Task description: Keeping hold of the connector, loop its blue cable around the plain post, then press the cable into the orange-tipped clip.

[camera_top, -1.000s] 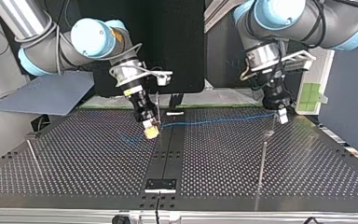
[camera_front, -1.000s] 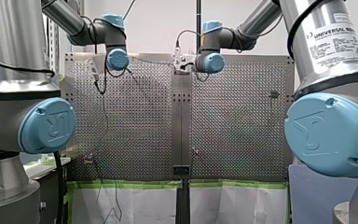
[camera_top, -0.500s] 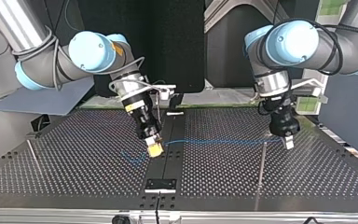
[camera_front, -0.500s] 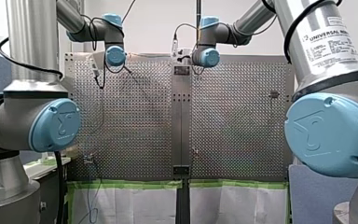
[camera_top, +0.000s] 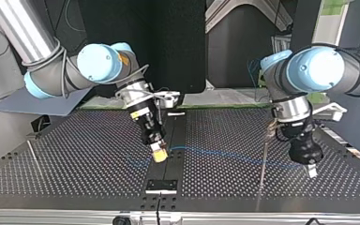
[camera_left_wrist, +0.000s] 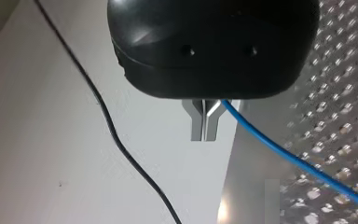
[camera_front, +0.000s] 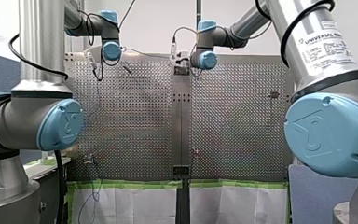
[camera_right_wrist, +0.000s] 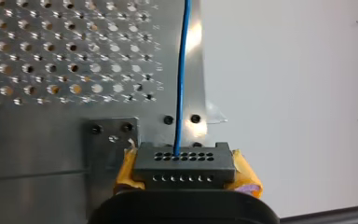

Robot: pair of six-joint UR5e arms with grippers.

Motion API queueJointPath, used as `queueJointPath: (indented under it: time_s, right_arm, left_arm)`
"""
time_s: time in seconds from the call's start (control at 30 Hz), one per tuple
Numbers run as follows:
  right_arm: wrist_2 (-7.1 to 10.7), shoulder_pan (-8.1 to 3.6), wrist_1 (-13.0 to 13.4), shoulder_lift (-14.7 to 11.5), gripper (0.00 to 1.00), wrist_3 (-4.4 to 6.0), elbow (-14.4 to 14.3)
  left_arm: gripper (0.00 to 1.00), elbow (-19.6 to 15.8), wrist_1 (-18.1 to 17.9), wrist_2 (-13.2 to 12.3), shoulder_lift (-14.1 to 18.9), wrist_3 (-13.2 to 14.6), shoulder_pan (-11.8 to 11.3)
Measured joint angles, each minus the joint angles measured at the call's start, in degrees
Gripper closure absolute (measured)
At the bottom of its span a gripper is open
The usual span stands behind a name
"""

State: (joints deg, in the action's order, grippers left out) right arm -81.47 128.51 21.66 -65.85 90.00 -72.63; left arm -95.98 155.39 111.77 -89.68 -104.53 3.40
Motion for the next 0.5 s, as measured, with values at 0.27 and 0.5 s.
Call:
queueJointPath:
  time_s: [0.27, 0.5]
  right_arm:
    - [0.81, 0.25, -0.8, 1.7, 1.00, -0.26, 0.3]
    - [0.84, 0.35, -1.1, 2.8, 1.00, -0.49, 0.3]
  left_arm:
    - [0.95, 4.4, -0.9, -1.8, -3.3, -1.4, -0.9]
    - [0.95, 6.4, -1.3, -1.3, -3.6, -1.9, -1.7]
